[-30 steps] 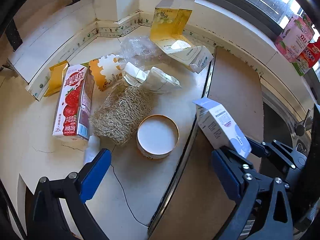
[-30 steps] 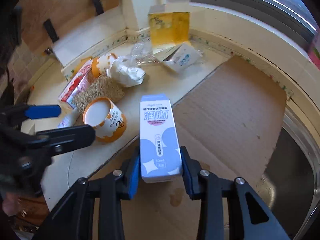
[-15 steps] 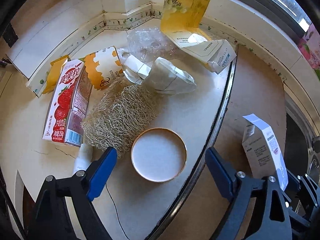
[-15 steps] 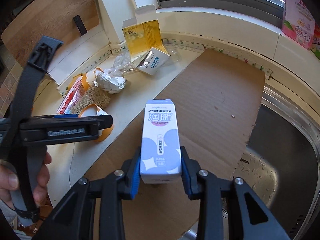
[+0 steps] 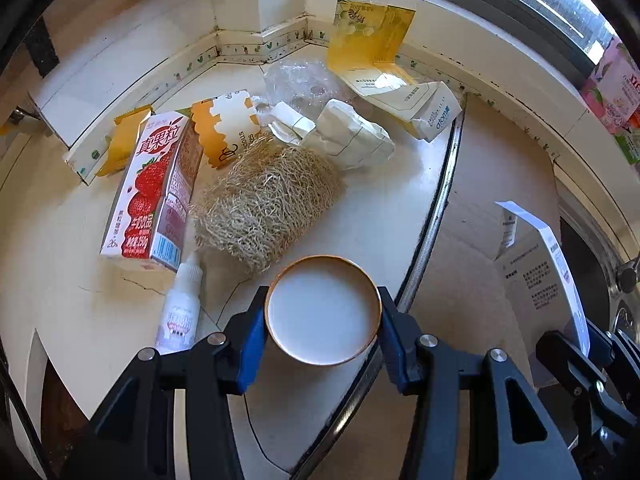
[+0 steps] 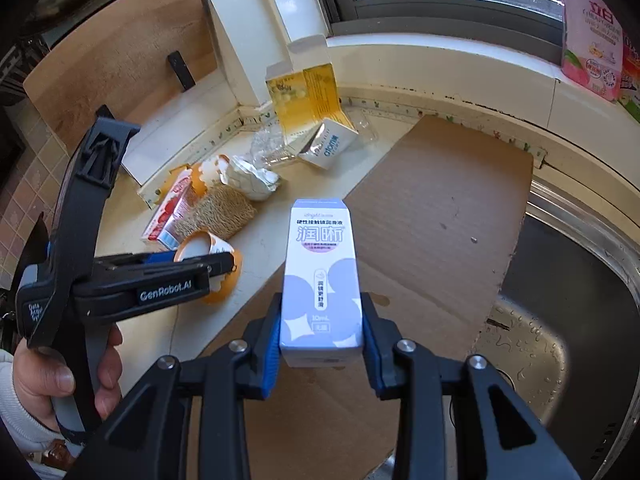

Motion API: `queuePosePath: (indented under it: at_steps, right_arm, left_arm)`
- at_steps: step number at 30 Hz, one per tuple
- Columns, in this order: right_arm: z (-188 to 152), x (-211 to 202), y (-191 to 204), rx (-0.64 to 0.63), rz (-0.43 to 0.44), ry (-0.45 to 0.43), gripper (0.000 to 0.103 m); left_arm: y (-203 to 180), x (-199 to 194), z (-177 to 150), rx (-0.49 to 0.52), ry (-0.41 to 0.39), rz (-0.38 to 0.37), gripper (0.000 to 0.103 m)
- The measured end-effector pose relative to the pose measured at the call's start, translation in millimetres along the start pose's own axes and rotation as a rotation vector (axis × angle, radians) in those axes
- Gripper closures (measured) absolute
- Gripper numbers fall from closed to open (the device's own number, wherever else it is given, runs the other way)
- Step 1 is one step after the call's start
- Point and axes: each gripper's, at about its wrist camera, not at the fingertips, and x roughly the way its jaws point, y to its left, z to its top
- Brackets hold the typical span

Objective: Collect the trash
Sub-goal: 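Grasp the paper cup lid with the left tool while the right tool grasps the white-blue carton, then carry the lid and carton down over the black floor bin with both tools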

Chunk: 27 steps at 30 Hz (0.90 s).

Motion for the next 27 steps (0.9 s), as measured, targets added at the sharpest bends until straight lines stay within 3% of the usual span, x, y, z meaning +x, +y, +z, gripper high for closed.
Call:
queuePosePath:
  at_steps: [8, 11, 19, 27]
  right_arm:
    - [-1, -33, 23, -0.006, 0.015, -0.074, 0.068]
    - [-4, -47, 40, -0.008, 0.027, -0.093, 0.068]
    - [-22, -92, 107, -0.087, 0.036, -0.156, 0.068]
    - [-66, -132, 199, -0.136, 0.011, -0.182, 0.068]
  left_arm:
    - [24, -58, -33, 0.003, -0.016, -0.041, 0.054]
    - [39, -98, -43, 0.031, -0.063, -0.032, 0.054]
    - [92, -187, -86, 0.116, -0.213, 0.038, 0.054]
    - [150, -240, -138, 0.168, -0.266, -0.045, 0.054]
